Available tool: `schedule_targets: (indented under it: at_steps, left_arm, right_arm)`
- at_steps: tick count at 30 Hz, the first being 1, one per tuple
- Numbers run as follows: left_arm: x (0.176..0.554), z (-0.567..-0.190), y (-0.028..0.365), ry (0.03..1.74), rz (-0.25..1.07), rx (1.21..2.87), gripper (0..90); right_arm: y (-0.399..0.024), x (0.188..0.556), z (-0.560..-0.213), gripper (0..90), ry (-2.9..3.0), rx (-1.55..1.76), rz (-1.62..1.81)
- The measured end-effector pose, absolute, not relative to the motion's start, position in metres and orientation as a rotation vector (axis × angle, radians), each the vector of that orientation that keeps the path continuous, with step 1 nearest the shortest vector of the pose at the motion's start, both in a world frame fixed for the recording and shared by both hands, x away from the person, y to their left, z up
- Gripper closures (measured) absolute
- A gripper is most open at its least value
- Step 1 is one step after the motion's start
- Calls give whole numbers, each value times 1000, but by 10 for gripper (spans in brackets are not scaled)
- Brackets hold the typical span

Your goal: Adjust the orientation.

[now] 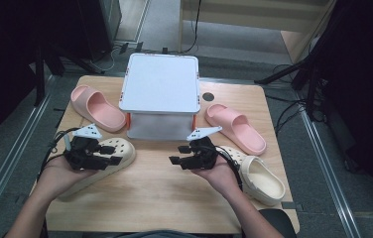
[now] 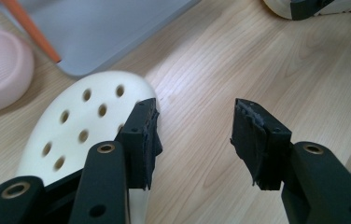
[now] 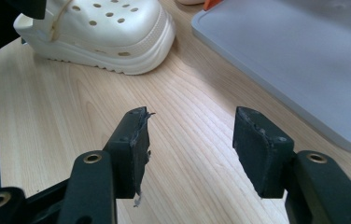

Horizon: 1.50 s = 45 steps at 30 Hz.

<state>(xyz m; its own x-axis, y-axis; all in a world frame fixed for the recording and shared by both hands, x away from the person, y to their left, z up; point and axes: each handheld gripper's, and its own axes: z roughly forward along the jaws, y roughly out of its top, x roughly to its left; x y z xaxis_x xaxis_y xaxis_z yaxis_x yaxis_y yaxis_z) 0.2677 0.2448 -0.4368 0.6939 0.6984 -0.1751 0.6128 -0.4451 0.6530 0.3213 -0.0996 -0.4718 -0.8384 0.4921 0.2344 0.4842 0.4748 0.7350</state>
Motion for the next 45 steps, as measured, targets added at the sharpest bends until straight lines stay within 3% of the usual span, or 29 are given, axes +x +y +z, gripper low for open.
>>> schedule_targets:
  at_steps: [9,11,23,30,37,40,45]
  left_arm:
    - [252,-430,267,1037,192,2170,494]
    - [245,-434,278,1055,242,2145,527]
    - [235,-451,305,1158,205,2105,536]
    - [237,-463,302,1163,191,2138,553]
    - [245,-475,288,1105,191,2197,665]
    - [247,-477,287,1095,196,2208,754]
    - [251,-472,286,1135,190,2212,772]
  right_arm:
    - [-92,326,-471,459,2712,873,1350]
    - [-90,326,-470,459,2711,858,1353]
    - [-90,326,-470,457,2709,857,1334]
    - [-89,327,-471,455,2713,859,1323]
    - [-87,326,-473,480,2723,843,1320]
    - [-86,325,-473,480,2728,834,1317]
    - [-86,325,-473,480,2726,835,1316]
